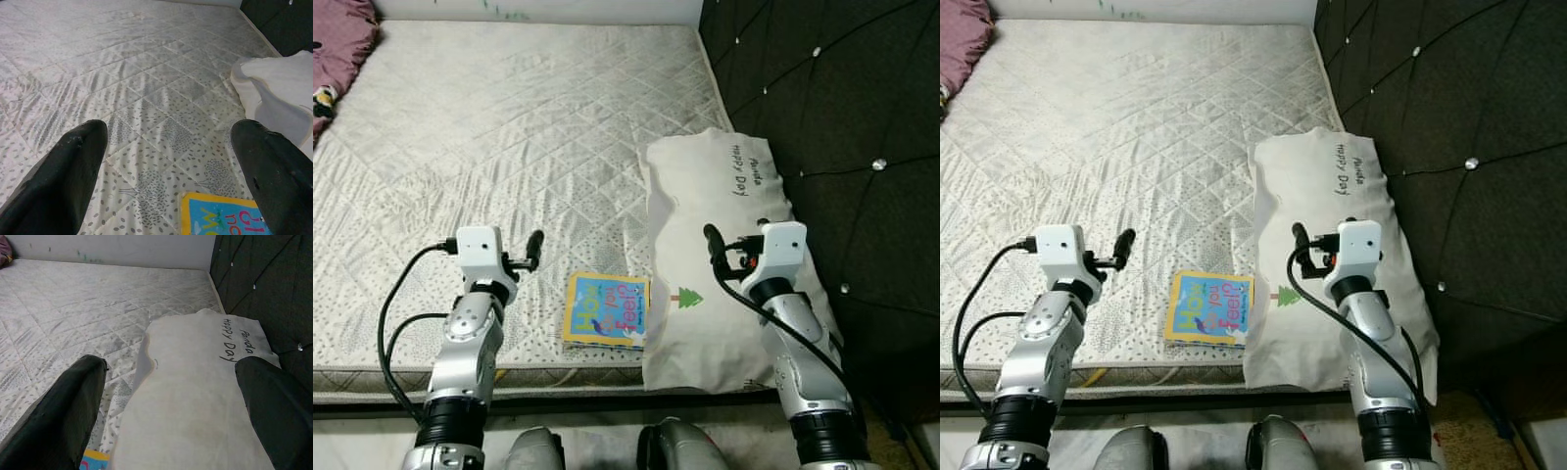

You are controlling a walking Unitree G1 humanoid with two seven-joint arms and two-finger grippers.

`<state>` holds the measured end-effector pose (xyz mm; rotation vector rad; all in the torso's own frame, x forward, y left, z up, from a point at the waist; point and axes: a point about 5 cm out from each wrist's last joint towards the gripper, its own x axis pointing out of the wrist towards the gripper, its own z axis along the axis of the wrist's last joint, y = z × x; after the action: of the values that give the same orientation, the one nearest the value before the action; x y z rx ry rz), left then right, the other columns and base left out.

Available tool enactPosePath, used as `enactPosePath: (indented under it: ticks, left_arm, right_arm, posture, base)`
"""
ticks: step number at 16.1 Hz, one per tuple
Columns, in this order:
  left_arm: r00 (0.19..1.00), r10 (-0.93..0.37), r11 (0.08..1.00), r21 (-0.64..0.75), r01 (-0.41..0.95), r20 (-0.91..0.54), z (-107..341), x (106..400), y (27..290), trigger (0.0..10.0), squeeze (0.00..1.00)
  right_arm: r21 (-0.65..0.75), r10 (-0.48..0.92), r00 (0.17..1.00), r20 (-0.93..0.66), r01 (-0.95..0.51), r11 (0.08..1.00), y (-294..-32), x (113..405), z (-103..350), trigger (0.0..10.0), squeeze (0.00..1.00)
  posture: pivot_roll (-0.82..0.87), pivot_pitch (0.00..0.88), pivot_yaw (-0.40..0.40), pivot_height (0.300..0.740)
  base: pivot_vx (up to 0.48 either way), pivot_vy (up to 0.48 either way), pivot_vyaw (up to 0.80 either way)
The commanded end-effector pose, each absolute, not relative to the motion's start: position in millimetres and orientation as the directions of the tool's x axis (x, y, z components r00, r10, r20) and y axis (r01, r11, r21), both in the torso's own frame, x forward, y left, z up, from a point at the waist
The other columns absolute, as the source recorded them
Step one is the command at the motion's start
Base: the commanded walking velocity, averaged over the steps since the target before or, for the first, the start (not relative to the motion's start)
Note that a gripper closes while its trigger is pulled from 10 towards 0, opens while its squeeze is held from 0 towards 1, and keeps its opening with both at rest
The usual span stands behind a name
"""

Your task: Clean up the room

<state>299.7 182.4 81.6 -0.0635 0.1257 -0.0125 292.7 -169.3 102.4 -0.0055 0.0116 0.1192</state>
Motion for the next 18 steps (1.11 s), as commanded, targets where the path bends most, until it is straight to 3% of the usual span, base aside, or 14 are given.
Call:
enactPosePath:
  ticks: [1,4,8,12,18]
  left_arm:
    - [0.992,-0.018,0.998,-0.066,0.010,-0.123,81.2,297.5,183.8,10.0,0.00]
    - [0.993,-0.022,0.998,-0.069,0.014,-0.119,82.0,298.2,183.2,10.0,0.00]
    - [0.993,-0.024,0.997,-0.080,0.014,-0.120,81.8,299.0,183.0,10.0,0.00]
    - [0.993,-0.031,0.992,-0.128,0.016,-0.114,82.6,299.9,181.0,10.0,0.00]
    - [0.994,-0.039,0.991,-0.135,0.025,-0.105,83.5,301.0,180.8,10.0,0.00]
  right_arm:
    - [-0.006,0.102,0.994,-0.035,-0.102,0.995,-173.7,290.1,96.6,10.0,0.00]
    - [-0.007,0.092,0.995,-0.043,-0.092,0.996,-174.8,290.7,96.2,10.0,0.00]
    - [-0.007,0.093,0.995,-0.044,-0.093,0.996,-174.8,291.0,95.7,10.0,0.00]
    - [-0.013,0.098,0.994,-0.043,-0.099,0.995,-174.6,291.3,95.6,10.0,0.00]
    - [-0.019,0.105,0.994,-0.043,-0.106,0.994,-173.8,291.3,95.3,10.0,0.00]
  posture:
    - [-0.01,0.111,-0.045,0.740]
    - [-0.01,0.111,-0.045,0.740]
    - [-0.01,0.106,-0.045,0.740]
    - [-0.01,0.103,-0.046,0.740]
    - [-0.01,0.099,-0.048,0.740]
  base:
    - [0.000,-0.277,0.00]
    - [0.000,-0.277,0.00]
    - [0.000,-0.293,-0.73]
    - [0.000,0.000,0.00]
    - [0.000,0.444,0.00]
